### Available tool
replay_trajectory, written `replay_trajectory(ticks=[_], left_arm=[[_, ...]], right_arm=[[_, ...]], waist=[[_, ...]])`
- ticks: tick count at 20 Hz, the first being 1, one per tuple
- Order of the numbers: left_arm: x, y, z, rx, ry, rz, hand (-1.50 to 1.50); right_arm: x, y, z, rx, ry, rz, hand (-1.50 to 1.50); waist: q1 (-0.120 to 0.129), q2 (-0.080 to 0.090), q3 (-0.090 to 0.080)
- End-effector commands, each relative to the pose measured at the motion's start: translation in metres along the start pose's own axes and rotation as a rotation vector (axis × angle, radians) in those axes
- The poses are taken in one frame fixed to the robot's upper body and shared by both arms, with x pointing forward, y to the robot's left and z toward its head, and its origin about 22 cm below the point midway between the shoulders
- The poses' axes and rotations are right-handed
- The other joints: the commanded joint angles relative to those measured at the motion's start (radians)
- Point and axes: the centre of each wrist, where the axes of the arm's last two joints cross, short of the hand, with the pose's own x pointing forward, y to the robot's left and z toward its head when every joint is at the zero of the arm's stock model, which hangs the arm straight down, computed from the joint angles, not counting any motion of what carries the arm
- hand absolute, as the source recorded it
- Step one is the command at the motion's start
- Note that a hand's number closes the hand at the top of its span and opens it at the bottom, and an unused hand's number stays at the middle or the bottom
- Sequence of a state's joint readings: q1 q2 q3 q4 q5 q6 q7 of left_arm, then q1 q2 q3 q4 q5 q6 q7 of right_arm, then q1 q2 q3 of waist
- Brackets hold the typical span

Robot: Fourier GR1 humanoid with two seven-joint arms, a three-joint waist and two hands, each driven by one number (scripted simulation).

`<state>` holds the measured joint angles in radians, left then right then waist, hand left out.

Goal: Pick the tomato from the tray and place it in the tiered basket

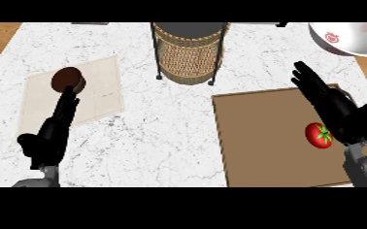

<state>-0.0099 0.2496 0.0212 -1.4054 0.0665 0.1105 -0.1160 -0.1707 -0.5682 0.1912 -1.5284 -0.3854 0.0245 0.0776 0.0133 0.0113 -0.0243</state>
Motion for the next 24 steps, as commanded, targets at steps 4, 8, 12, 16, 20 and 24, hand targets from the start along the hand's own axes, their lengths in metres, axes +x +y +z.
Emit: replay_trajectory(ticks=[4, 8, 12, 16, 20, 24], left_arm=[[-0.026, -0.017, 0.025, 0.054, 0.129, -0.017, 0.0], [-0.038, -0.022, 0.031, 0.059, 0.219, 0.014, 0.0], [-0.028, -0.046, 0.028, 0.031, 0.229, 0.023, 0.0], [-0.031, -0.058, 0.041, 0.002, 0.224, 0.003, 0.0], [-0.028, -0.053, 0.03, 0.025, 0.237, -0.002, 0.0], [-0.029, -0.042, 0.04, 0.001, 0.249, 0.001, 0.0]], right_arm=[[0.04, -0.102, 0.019, -0.28, -0.264, 0.037, 1.5], [0.0, -0.163, 0.06, -0.863, 0.019, 0.026, -1.5], [-0.03, -0.161, 0.079, -0.998, -0.12, -0.235, -1.5], [-0.03, -0.172, 0.113, -0.882, -0.201, -0.203, -1.5], [-0.001, -0.171, 0.129, -0.629, 0.07, -0.029, -1.5], [0.031, -0.174, 0.13, -0.419, 0.248, 0.156, -1.5]], waist=[[-0.027, -0.014, 0.027], [-0.079, 0.005, 0.027], [-0.05, -0.013, 0.027], [-0.022, -0.013, 0.025], [-0.046, -0.016, 0.022], [-0.035, -0.018, 0.021]])
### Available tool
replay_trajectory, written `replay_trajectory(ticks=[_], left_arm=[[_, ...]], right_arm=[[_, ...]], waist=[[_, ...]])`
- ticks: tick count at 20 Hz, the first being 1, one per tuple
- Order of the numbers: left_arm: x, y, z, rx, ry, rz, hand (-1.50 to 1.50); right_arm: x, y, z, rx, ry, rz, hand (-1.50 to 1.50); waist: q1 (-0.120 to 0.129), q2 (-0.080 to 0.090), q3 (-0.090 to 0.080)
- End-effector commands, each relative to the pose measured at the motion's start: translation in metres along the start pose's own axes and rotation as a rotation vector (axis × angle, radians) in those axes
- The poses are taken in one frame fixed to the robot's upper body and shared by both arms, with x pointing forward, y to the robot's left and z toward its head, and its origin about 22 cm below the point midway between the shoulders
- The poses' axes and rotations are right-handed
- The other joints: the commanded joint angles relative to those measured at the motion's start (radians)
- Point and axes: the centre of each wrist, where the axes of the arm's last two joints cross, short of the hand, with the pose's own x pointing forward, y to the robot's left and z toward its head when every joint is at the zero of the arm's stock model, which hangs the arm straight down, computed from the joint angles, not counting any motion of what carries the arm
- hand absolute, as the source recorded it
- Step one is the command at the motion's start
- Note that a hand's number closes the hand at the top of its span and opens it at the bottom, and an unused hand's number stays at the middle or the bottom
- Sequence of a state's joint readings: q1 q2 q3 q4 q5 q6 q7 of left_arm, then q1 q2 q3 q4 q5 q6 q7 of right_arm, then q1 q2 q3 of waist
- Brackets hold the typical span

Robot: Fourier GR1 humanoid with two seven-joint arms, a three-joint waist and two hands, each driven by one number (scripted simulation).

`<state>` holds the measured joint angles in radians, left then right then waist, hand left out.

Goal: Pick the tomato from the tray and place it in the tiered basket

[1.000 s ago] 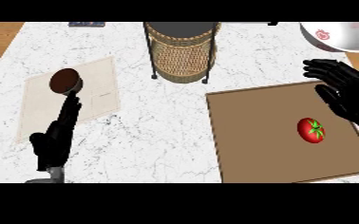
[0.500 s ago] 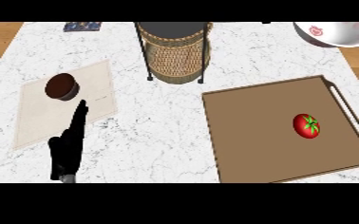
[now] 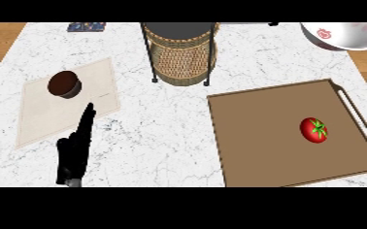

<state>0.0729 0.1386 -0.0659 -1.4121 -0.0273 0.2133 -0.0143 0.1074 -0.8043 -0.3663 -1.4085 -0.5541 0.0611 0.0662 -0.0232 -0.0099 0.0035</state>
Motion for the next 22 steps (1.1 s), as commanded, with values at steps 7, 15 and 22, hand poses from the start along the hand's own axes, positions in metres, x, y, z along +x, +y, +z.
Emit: replay_trajectory(ticks=[7, 15, 22], left_arm=[[-0.016, -0.001, 0.011, 0.006, 0.074, -0.017, 0.0], [-0.009, -0.015, -0.003, -0.024, 0.055, -0.011, 0.0], [-0.005, -0.008, 0.003, -0.046, 0.04, -0.008, 0.0]], right_arm=[[0.082, 0.026, 0.014, 0.22, 0.152, 0.59, -1.5], [0.093, 0.093, 0.028, 0.119, 0.204, 0.666, -1.5], [0.052, 0.127, 0.039, 0.161, 0.272, 0.838, -1.5]], waist=[[0.012, 0.007, -0.007], [0.03, 0.013, -0.005], [0.033, 0.011, -0.004]])
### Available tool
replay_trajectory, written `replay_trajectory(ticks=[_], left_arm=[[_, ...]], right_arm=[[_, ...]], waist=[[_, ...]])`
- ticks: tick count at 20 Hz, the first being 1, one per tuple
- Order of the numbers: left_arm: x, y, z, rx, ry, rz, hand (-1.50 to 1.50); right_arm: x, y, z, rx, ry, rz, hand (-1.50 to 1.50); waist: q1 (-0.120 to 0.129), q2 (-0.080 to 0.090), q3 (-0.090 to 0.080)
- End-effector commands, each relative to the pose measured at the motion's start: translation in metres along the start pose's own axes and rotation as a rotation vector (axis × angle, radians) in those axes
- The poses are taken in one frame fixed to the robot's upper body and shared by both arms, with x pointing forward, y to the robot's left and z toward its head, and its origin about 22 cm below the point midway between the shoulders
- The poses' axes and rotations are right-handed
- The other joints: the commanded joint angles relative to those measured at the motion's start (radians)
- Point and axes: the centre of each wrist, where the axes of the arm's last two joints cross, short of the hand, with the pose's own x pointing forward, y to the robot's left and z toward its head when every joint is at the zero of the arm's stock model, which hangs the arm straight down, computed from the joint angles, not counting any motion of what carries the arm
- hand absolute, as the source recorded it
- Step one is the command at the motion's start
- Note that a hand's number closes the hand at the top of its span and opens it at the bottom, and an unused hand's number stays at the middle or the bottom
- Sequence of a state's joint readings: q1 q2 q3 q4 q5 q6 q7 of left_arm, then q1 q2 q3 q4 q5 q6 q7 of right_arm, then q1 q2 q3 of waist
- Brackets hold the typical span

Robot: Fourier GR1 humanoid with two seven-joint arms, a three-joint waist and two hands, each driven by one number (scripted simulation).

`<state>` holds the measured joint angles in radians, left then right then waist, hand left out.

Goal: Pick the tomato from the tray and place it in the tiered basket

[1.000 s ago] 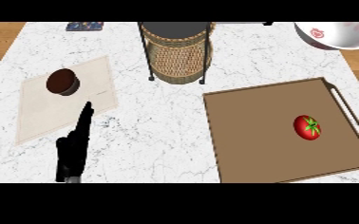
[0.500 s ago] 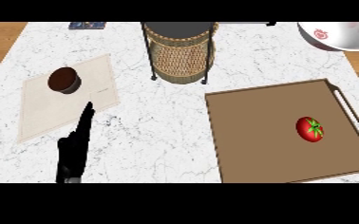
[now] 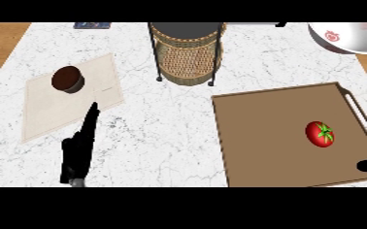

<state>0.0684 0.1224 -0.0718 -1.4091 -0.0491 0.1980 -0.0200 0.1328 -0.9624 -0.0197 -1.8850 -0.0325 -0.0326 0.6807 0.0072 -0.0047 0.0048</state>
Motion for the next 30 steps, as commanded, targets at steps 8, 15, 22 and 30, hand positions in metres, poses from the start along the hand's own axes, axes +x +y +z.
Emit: replay_trajectory(ticks=[8, 15, 22, 30], left_arm=[[-0.007, 0.0, 0.004, -0.003, 0.069, 0.014, 0.0], [-0.001, -0.01, -0.005, 0.01, 0.066, 0.001, 0.0], [-0.006, -0.011, 0.006, -0.033, 0.066, 0.019, 0.0], [-0.008, 0.0, 0.002, -0.015, 0.084, 0.011, 0.0]], right_arm=[[0.01, 0.039, -0.013, 0.088, 0.123, 0.173, -1.5], [0.032, 0.061, -0.027, 0.137, 0.114, 0.173, -1.5], [0.034, 0.048, -0.044, 0.237, 0.221, 0.276, -1.5], [0.03, 0.051, -0.048, 0.258, 0.226, 0.258, -1.5]], waist=[[-0.004, 0.005, -0.005], [-0.005, 0.005, -0.005], [-0.002, 0.005, -0.005], [-0.008, 0.004, -0.005]])
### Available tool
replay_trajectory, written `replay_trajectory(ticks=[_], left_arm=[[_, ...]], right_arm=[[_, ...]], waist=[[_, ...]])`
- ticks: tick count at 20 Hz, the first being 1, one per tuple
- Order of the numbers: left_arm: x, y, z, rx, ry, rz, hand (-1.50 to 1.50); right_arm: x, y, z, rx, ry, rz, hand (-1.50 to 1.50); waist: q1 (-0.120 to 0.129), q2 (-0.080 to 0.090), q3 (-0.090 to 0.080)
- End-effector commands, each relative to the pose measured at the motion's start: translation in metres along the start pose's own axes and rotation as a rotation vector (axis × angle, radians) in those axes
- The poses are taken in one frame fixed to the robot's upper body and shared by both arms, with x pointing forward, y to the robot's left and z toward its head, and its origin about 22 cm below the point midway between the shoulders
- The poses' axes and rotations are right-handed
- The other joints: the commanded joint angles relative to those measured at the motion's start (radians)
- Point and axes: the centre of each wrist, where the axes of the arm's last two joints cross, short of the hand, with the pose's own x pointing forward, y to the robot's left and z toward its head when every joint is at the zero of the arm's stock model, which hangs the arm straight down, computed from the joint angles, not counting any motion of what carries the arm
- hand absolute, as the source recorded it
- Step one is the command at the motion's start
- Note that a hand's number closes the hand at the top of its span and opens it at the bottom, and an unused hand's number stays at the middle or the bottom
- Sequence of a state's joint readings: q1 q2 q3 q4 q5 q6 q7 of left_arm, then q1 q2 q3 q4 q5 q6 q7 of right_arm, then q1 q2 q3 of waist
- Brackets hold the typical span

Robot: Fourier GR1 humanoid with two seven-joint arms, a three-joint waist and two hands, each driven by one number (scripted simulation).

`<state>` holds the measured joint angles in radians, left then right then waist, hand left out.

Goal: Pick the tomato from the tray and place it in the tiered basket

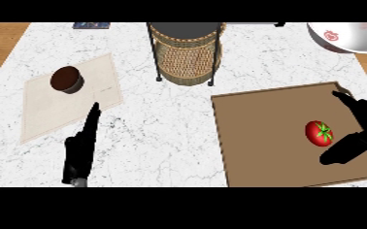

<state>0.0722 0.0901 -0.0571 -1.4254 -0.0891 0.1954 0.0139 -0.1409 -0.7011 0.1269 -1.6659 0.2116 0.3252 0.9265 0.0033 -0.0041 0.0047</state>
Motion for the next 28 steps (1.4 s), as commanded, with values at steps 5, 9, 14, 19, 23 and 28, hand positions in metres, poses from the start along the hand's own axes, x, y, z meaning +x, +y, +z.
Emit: replay_trajectory(ticks=[5, 9, 14, 19, 23, 28], left_arm=[[-0.008, -0.006, 0.003, -0.016, 0.053, 0.019, 0.0], [-0.013, -0.009, 0.007, -0.023, 0.06, 0.011, 0.0], [-0.017, -0.005, -0.005, -0.001, 0.045, 0.013, 0.0], [0.003, 0.0, 0.022, -0.021, 0.057, 0.007, 0.0], [-0.017, -0.002, 0.001, -0.005, 0.051, 0.017, 0.0], [-0.015, 0.001, 0.003, -0.02, 0.054, -0.003, 0.0]], right_arm=[[-0.016, 0.014, -0.019, 0.058, 0.047, 0.037, -1.5], [0.017, 0.006, -0.02, 0.086, 0.08, 0.036, -1.5], [-0.004, 0.036, -0.032, 0.134, 0.07, 0.019, -1.5], [-0.006, 0.033, -0.033, 0.134, 0.079, 0.014, -1.5], [-0.011, 0.047, -0.041, 0.121, 0.075, 0.008, 1.5], [-0.017, 0.054, -0.046, 0.135, 0.0, 0.029, 1.5]], waist=[[-0.002, 0.004, -0.005], [0.004, 0.005, -0.005], [-0.003, 0.005, -0.005], [0.001, 0.003, -0.005], [-0.003, 0.004, -0.005], [-0.002, 0.004, -0.005]])
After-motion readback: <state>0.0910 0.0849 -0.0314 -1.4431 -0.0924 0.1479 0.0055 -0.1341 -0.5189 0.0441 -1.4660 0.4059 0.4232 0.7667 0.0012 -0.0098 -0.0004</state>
